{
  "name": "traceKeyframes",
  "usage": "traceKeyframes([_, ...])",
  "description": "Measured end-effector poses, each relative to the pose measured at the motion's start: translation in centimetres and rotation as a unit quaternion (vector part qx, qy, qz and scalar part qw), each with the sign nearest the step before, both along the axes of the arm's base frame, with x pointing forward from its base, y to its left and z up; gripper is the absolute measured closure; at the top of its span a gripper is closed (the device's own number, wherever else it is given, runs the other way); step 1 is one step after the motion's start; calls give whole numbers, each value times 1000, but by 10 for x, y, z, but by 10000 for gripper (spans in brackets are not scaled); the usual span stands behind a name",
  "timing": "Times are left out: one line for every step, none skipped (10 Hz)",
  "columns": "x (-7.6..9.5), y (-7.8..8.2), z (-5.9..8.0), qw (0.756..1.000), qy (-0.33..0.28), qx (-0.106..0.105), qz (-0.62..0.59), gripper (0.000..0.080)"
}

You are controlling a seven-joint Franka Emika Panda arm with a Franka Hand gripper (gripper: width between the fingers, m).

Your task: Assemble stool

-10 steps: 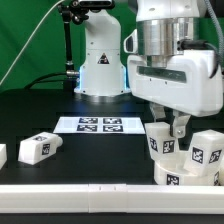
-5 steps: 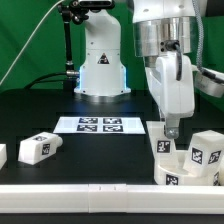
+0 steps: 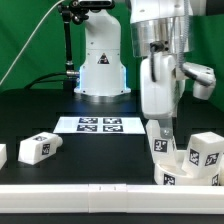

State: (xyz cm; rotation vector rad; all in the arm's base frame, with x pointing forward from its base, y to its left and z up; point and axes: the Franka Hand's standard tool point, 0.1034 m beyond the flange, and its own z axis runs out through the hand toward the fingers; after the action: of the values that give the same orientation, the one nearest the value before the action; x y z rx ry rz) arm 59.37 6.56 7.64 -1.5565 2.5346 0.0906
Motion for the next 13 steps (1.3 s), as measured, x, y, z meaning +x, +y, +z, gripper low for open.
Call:
traceKeyframes([0,1,0,999,-1,6,-31,460])
traceKeyframes([1,3,0,996,-4,13,-83,459])
traceKeyframes([1,4,-1,995,-10,17,-99,460])
traceKeyframes([1,5,0,993,-12,23,-117,460])
traceKeyframes([1,5,0,991,-13,28,-127,459])
traceKeyframes([1,6,0,990,-17,33,-139,460])
traceKeyframes([2,7,1,987,-19,39,-156,460])
traceKeyframes([2,9,1,984,-18,44,-172,460])
traceKeyframes([2,9,3,982,-20,47,-179,459])
traceKeyframes([2,9,2,979,-20,54,-194,459])
traceKeyframes([2,9,2,981,-21,54,-186,459])
traceKeyframes([2,9,2,984,-24,52,-171,459])
traceKeyframes([2,9,3,985,-25,51,-163,354])
